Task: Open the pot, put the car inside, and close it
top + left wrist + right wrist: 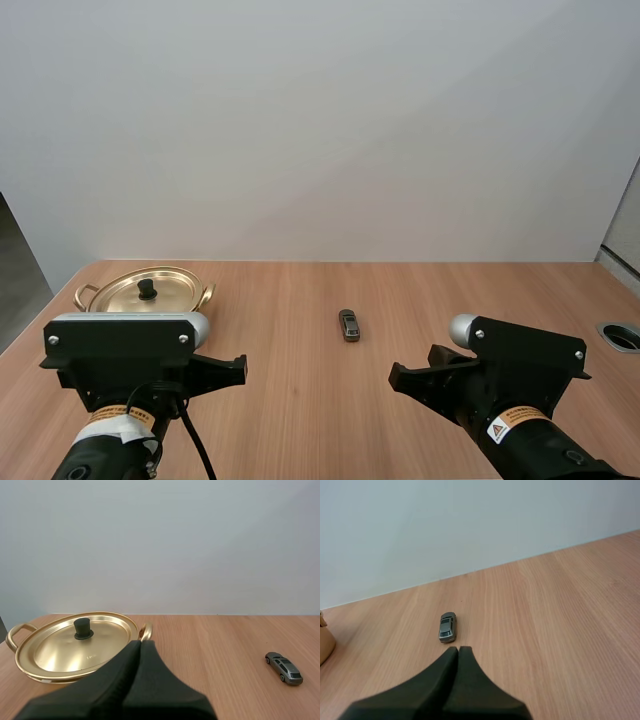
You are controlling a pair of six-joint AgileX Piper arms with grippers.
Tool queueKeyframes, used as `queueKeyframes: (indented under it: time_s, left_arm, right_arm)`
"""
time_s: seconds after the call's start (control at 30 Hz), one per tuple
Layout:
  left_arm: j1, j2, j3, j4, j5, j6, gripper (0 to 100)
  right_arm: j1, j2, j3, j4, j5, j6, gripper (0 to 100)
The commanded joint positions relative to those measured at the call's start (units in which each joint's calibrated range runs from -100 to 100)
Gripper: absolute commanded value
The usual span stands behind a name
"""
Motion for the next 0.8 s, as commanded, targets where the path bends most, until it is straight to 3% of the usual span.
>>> queueKeyframes:
  time_s: [0.0,0.33,0.43,0.6,0.77]
  left_arm:
    - [-0.05,0.0,0.0,0.0,0.0,0.0,0]
    - [-0.05,0.0,0.0,0.3,0.0,0.0,0]
    - [-0.05,0.0,0.0,2.0,0.0,0.0,0]
    - [-0.05,0.0,0.0,10.2,-6.6,0.7,0]
    - [-0.05,0.0,0.0,30.5,-16.1,6.5,0]
  right_arm:
    - [0.0,0.0,0.0,0.1,0.0,0.0,0]
    - [0.0,0.0,0.0,-2.1,-0.9,-1.9,0]
    - [-0.5,0.0,0.0,-18.6,-2.7,-8.0,0]
    - [-1.3,0.0,0.0,-40.0,-15.3,-8.1,0]
    - [-1.3,0.0,0.0,-61.9,-16.8,-8.1,0]
